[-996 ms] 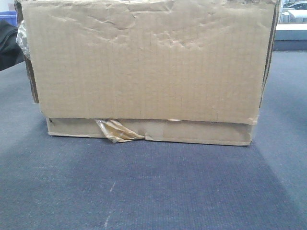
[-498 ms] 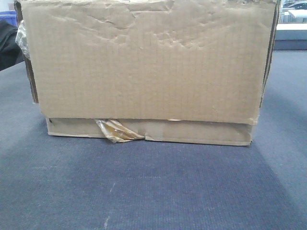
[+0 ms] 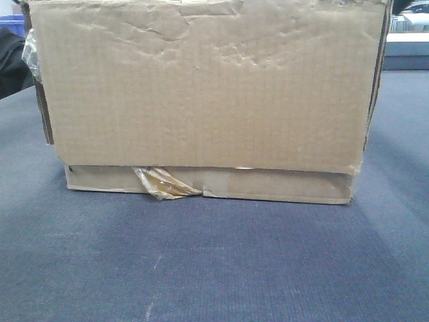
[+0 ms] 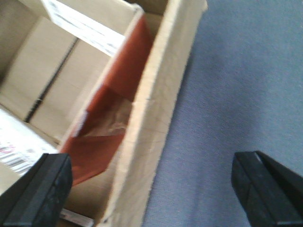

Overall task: Stack two boxes on right shelf middle
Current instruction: 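Clamp the two stacked cardboard boxes between the left and right grippers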

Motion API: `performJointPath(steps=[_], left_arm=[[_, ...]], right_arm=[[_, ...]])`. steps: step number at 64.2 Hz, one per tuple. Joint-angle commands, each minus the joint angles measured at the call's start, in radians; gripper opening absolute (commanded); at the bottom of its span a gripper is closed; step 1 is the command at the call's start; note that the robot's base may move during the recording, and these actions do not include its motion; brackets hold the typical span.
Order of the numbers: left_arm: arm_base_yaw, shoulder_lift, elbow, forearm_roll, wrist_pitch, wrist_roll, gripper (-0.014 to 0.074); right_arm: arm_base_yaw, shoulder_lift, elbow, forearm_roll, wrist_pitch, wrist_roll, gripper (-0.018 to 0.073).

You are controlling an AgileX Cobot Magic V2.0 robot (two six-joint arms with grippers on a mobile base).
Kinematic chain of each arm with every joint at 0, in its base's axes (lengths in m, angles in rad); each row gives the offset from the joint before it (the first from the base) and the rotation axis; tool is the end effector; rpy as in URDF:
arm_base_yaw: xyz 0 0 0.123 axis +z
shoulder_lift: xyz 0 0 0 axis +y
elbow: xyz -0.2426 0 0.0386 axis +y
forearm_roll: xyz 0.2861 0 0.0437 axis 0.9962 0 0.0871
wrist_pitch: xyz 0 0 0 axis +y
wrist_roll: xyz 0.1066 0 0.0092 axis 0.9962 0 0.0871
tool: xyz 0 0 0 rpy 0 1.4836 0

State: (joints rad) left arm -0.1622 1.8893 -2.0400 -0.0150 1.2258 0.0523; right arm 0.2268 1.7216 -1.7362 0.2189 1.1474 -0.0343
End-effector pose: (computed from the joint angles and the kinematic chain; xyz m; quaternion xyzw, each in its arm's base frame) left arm 0.4416 -0.0738 0.3381 0.1021 0.9523 -0.0233 0.2865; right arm 0.3980 0.1136 0.3146 -0.1076 0.9540 0.1321 0.2465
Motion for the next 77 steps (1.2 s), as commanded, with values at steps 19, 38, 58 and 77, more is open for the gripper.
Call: performJointPath(steps=[19, 38, 58, 77], left_arm=[[-0.012, 0.043, 0.003, 0.015, -0.005, 0.001, 0.0608], [-0.012, 0.053, 0.003, 0.015, -0.005, -0.003, 0.0608], [-0.012, 0.053, 0.003, 0.015, -0.005, -0.007, 0.0608], [-0.013, 0.069, 0.006, -0.021, -0.005, -0.007, 0.0542]], right_arm=[[0.001, 0.003, -0.01, -0.037, -0.011, -0.001, 0.057], [0.001, 0.031, -0.008, -0.037, -0.005, -0.001, 0.057], [0.001, 0.053, -0.008, -0.037, 0.001, -0.001, 0.057], [0.004, 0.053, -0.008, -0.037, 0.004, -0.001, 0.0307]])
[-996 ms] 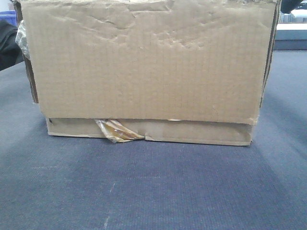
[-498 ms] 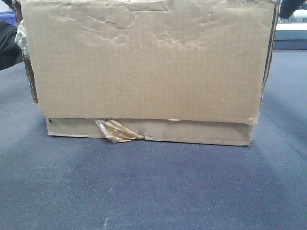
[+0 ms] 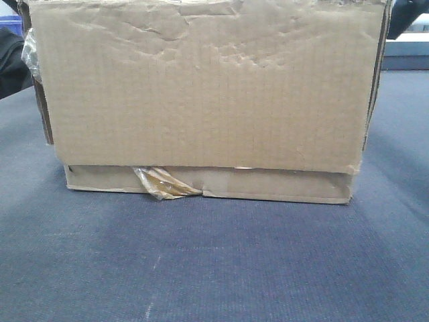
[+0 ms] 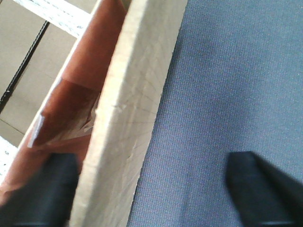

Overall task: Stack two boxes on right shelf middle
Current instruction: 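Clamp the two stacked cardboard boxes between the left and right grippers, then lift the clamped boxes up off the conveyor table with both grippers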

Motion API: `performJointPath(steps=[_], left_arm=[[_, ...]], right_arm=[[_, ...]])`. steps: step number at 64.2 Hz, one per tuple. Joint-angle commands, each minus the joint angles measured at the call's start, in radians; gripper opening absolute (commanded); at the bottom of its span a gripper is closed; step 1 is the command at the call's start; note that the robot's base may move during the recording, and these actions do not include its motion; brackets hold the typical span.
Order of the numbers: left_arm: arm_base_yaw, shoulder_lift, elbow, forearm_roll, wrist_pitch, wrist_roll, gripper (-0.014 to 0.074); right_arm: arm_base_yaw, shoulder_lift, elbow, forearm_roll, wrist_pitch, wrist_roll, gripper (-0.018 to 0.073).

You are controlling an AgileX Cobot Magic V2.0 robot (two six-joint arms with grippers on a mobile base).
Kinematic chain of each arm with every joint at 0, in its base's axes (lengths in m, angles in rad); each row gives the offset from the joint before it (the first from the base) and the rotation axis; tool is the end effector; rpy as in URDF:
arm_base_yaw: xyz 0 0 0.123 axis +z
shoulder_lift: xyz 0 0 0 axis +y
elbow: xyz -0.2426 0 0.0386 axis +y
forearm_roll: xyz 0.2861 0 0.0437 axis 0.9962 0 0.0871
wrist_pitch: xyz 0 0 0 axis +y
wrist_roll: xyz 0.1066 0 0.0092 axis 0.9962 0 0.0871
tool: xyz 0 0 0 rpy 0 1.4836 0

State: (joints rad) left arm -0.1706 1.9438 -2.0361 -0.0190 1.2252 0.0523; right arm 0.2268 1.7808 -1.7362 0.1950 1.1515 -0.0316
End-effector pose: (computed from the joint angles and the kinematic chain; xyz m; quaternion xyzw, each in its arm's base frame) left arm 0.4518 -0.0798 0.3121 0.1066 0.9598 -0.0248 0.2585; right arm 0.4085 0.1137 0.2891 -0.1068 0.9631 0.1174 0.2174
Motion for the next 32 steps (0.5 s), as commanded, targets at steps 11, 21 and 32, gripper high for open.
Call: performJointPath(steps=[11, 21, 32], left_arm=[[-0.005, 0.016, 0.014, -0.022, -0.004, -0.007, 0.0256], [-0.005, 0.016, 0.014, -0.022, -0.004, -0.007, -0.0109], [-0.013, 0.016, 0.014, -0.022, -0.004, -0.013, -0.0111]], right_arm=[[0.004, -0.006, -0.008, -0.013, 0.005, -0.004, -0.0125], [0.004, -0.006, -0.008, -0.013, 0.007, -0.004, -0.0154], [0.004, -0.006, -0.008, -0.013, 0.01, -0.004, -0.0154]])
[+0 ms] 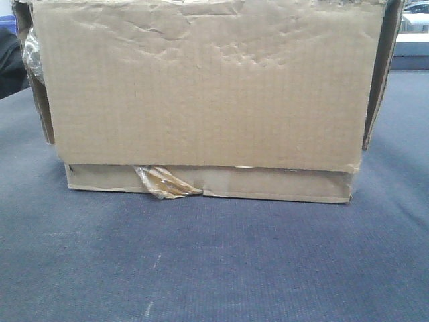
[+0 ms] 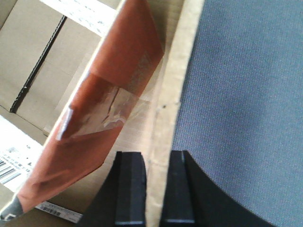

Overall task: Stack two boxes on right shelf middle
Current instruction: 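Lift the clamped boxes up off the conveyor table with both grippers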

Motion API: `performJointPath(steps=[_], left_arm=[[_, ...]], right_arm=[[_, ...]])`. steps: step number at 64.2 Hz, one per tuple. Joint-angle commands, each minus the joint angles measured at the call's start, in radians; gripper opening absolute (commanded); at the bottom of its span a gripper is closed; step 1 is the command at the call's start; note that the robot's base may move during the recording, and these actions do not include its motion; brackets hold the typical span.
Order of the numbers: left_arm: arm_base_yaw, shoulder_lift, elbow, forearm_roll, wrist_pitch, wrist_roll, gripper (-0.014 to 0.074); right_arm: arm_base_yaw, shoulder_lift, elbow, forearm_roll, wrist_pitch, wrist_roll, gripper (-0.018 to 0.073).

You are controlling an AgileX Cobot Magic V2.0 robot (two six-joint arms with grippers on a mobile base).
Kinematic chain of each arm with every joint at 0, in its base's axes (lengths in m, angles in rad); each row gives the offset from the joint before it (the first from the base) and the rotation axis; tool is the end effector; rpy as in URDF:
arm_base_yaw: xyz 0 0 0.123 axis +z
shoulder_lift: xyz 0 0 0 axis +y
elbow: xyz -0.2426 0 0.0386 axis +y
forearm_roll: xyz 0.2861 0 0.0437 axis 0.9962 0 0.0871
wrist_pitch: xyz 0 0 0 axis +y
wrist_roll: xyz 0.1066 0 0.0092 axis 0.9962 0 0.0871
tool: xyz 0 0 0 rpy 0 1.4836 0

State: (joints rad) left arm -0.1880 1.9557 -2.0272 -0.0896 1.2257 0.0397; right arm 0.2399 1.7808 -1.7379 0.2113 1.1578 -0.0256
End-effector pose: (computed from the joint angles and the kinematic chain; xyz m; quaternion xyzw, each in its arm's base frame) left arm 0.4508 -0.0949 0.3040 0.1058 0.9617 -0.0629 0.2450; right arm 0.4061 0.1205 0.2897 -0.1090 0.9626 0.1272 0.2130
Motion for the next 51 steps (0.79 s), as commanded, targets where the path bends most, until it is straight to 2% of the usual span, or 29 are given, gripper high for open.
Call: performJointPath(steps=[1, 22, 31, 51], left_arm=[[0.004, 0.002, 0.005, 0.049, -0.005, -0.001, -0.0111], [-0.018, -0.081, 0.005, 0.079, -0.005, -0.057, -0.0111], [-0.038, -0.154, 0.005, 0.117, -0.005, -0.077, -0.0111], [-0.056, -0.331, 0.0, 0.131, -0.005, -0.104, -0.0111]], right_arm=[[-0.009, -0.006, -0.006, -0.029, 0.003, -0.01, -0.0154], [-0.009, -0.072, -0.008, -0.029, -0.002, -0.01, -0.0154], [-0.009, -0.124, -0.025, -0.029, -0.016, -0.01, -0.0154], [-0.009, -0.201, -0.244, -0.029, 0.006, -0.01, -0.0154]])
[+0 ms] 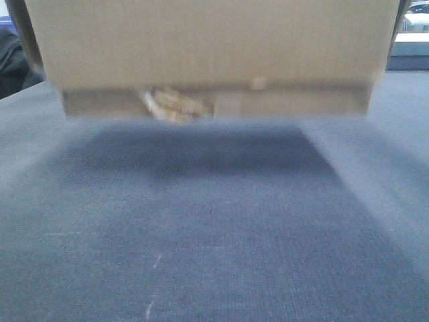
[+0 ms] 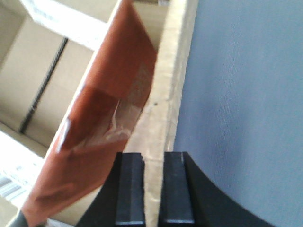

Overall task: Stack two boxes on right shelf middle
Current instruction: 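Lift the clamped boxes up off the conveyor table with both grippers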

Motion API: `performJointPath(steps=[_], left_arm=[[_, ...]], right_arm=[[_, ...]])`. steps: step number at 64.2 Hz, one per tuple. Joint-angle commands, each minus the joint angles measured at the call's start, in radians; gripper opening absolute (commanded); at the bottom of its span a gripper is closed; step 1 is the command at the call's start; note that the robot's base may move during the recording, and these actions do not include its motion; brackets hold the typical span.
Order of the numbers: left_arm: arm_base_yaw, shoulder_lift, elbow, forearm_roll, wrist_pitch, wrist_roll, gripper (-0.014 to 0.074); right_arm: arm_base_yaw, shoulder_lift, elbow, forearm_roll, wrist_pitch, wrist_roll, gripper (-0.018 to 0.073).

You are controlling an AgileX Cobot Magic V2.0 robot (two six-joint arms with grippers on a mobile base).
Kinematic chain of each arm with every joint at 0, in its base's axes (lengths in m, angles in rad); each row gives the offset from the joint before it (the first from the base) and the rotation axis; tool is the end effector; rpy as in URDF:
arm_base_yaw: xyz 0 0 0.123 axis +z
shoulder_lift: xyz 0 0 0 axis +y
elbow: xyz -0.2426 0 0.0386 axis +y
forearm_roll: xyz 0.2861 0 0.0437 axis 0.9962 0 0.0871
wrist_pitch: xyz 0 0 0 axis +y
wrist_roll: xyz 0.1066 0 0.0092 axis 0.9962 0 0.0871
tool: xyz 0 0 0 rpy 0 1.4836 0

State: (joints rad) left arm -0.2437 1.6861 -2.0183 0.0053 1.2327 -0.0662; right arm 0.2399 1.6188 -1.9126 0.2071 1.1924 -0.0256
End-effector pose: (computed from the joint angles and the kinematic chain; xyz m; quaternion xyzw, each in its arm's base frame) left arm 0.3843 -0.0950 0.4163 0.0822 0.9255 -0.0544 0.3657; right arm 0.3683 0.1111 0.4124 -0.1224 0.9157 0.1422 0.3555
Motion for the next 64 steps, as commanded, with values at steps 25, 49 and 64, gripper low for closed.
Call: performJointPath(steps=[25, 49, 64], left_arm=[[0.0, -0.195, -0.009, 0.037, -0.207, 0.002, -0.0111], [0.0, -0.186, -0.009, 0.037, -0.212, 0.002, -0.0111], [0.0, -0.186, -0.009, 0.037, -0.212, 0.002, -0.0111]], right_arm=[[-0.009, -0.058, -0.229, -0.025, -0.075, -0.01, -0.0154], [-0.009, -0.058, -0.229, -0.025, -0.079, -0.01, -0.0154], [-0.009, -0.058, -0.229, -0.025, -0.079, -0.01, -0.0154]])
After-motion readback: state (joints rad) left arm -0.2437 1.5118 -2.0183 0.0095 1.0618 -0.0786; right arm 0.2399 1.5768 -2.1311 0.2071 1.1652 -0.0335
